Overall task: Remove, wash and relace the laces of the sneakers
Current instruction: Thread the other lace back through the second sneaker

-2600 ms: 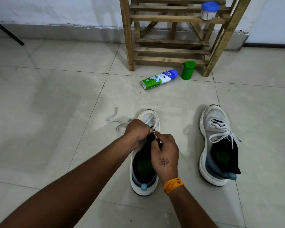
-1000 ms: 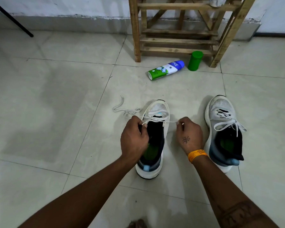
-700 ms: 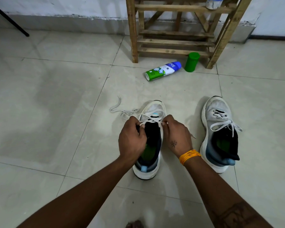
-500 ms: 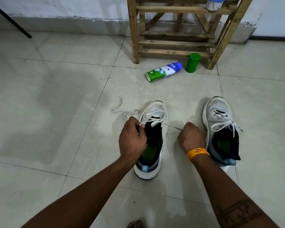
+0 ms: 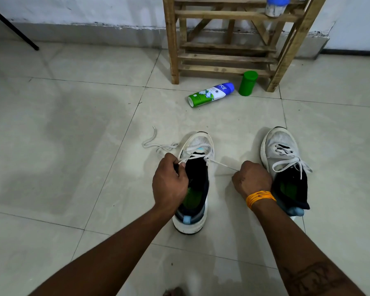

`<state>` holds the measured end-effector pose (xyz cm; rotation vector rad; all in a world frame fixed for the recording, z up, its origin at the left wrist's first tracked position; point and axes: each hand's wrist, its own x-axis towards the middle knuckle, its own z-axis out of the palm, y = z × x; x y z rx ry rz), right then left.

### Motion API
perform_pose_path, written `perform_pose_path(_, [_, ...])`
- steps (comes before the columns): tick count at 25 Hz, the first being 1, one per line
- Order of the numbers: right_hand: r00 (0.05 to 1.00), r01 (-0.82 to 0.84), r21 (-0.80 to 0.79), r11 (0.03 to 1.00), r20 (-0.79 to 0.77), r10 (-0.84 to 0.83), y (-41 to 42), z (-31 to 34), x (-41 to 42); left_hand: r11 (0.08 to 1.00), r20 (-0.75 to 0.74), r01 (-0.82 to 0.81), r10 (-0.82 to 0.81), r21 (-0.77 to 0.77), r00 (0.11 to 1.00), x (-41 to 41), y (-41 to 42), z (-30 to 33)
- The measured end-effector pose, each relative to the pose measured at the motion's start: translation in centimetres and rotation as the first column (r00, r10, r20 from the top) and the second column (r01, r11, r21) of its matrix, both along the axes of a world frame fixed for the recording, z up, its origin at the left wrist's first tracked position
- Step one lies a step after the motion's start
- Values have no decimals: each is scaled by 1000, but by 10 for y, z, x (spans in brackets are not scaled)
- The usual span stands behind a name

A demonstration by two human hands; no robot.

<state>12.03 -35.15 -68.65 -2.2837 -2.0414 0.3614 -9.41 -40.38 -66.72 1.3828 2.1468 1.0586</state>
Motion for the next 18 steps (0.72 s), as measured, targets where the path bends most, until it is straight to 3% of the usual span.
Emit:
perform_pose_path(3, [995,-103,112,988,21,101,-3,8,-14,1000,-1,6,-6,1,1000,1,1,-1])
perform_pose_path(6, [951,-264,194,945,-111,289,-3,15,-40,1000,-13,14,-14,5,1000,2,1,0])
perform_pose_path(8, [962,-220,187,957,-123,245,-3,12,-41,1000,-14,13,-13,11,1000,1,0,0])
perform_pose_path(10, [994,-104,84,991,-34,107,-3,9,-28,1000,-9,-2,2,14,1000,1,-1,0])
perform_pose_path(13, [997,-76,-44,996,23,77,-5,8,-21,1000,-9,1,-1,14,1000,1,0,-1])
perform_pose_path(18, [937,-195,210,958,-250,245,-3,14,-46,1000,-24,2,-1,15,1000,2,1,-1])
